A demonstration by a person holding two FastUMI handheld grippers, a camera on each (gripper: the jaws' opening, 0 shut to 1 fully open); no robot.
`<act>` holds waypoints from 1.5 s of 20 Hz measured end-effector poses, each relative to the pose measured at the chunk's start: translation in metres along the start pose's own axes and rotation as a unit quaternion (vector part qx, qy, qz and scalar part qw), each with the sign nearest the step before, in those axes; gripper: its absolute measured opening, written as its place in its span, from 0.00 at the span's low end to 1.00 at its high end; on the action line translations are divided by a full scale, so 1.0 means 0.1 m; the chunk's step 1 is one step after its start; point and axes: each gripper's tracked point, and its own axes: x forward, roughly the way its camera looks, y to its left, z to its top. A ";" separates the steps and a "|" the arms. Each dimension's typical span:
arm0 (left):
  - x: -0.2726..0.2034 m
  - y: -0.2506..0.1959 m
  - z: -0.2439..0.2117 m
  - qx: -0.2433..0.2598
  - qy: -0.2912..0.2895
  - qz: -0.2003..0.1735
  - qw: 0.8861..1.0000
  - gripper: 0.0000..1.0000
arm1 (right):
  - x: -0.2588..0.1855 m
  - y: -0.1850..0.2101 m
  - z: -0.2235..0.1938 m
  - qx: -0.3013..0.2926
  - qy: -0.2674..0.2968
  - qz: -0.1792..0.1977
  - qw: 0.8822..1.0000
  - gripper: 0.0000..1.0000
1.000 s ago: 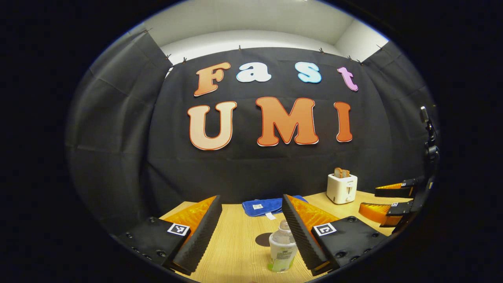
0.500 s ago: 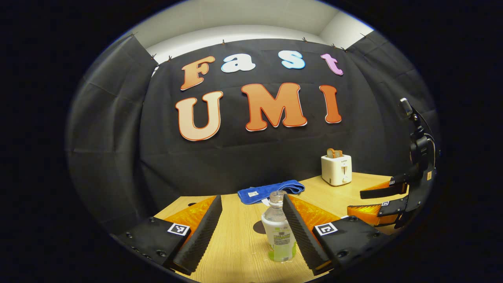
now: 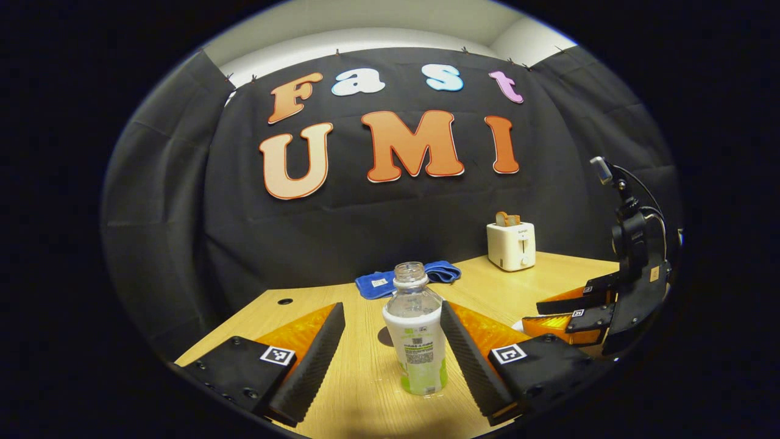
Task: Open the teacup lid with one hand, grasp the water bottle and pour water into the teacup with the other hand; after pouring, place the water bottle on the coaster and then close the teacup lid.
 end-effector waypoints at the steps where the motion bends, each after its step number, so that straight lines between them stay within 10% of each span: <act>1: 0.01 -0.01 -0.04 -0.004 0.004 -0.002 1.000 1.00 | 0.02 0.01 0.02 -0.001 -0.003 0.001 1.000 0.47; 10: 0.06 -0.10 -0.43 -0.011 0.053 -0.022 0.998 0.98 | 0.03 0.02 0.04 -0.009 -0.008 0.005 1.000 0.22; 20: 0.21 -0.22 -0.85 -0.040 0.117 -0.037 0.992 0.99 | -0.11 -0.05 0.32 0.003 -0.041 0.005 0.999 0.21; 30: 0.26 -0.29 -0.97 -0.071 0.134 -0.048 0.987 0.71 | -0.24 -0.32 0.34 0.019 -0.050 -0.020 0.998 0.20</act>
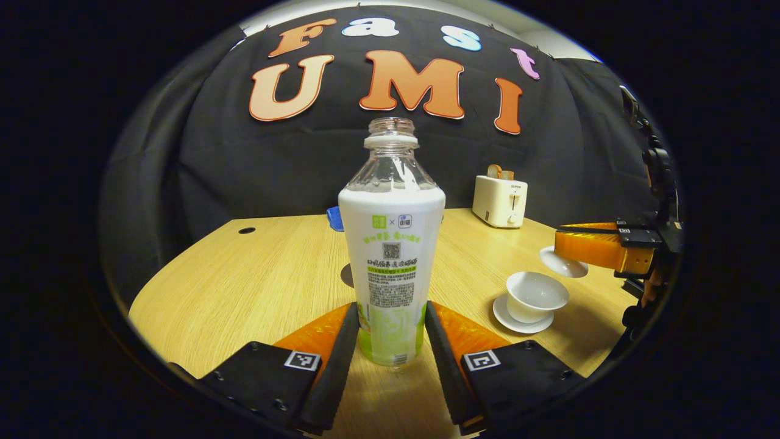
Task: Open the teacup lid with one hand, grasp the water bottle and pour water into the teacup with the other hand; after pouring, place the water bottle on the coaster and then close the teacup lid.
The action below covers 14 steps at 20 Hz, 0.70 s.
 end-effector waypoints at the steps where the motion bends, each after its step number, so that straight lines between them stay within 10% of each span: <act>1: 0.01 0.00 0.01 0.003 0.000 0.001 1.000 0.65 | -0.01 -0.02 0.01 0.002 -0.001 -0.002 1.000 0.20; 14: 0.06 0.17 0.21 0.186 0.007 0.053 0.981 0.64 | -0.14 -0.37 0.10 0.022 -0.019 -0.036 0.999 0.20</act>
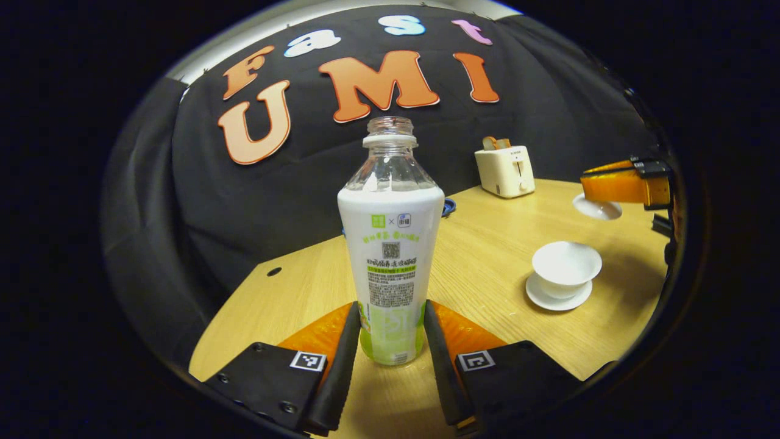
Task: Open the teacup lid with one hand, grasp the water bottle and pour water into the teacup with the other hand; after pouring, place the water bottle on the coaster and then close the teacup lid.
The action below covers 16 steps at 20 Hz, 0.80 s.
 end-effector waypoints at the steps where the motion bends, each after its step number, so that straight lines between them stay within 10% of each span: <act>1: 0.00 0.02 0.00 0.026 0.004 0.006 1.000 0.64 | 0.00 -0.03 0.00 0.000 -0.001 -0.003 1.000 0.20; 8: 0.00 0.03 -0.08 0.196 0.017 0.027 0.980 0.58 | -0.05 -0.19 0.01 0.012 -0.007 -0.017 1.000 0.20; 16: 0.00 0.02 0.02 0.356 0.010 0.053 0.933 0.58 | -0.13 -0.37 -0.05 0.008 -0.008 -0.029 1.000 0.20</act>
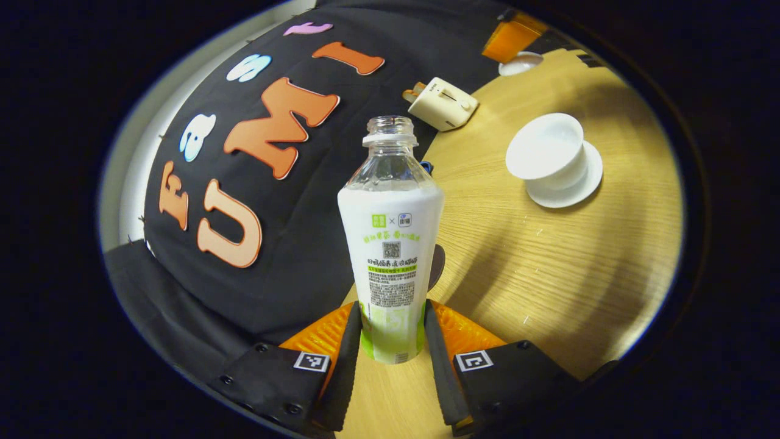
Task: Open the teacup lid with one hand, grasp the water bottle and pour water into the teacup with the other hand; after pouring, place the water bottle on the coaster and then close the teacup lid.
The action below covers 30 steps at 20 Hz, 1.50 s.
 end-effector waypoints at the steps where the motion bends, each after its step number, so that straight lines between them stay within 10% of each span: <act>1: -0.01 0.01 0.02 0.019 -0.002 0.003 1.000 0.58 | -0.01 -0.01 0.02 -0.001 -0.004 -0.001 1.000 0.20; 30: 0.01 0.17 0.27 0.289 -0.022 0.054 0.956 0.58 | -0.14 -0.05 -0.04 -0.035 -0.031 0.013 0.999 0.20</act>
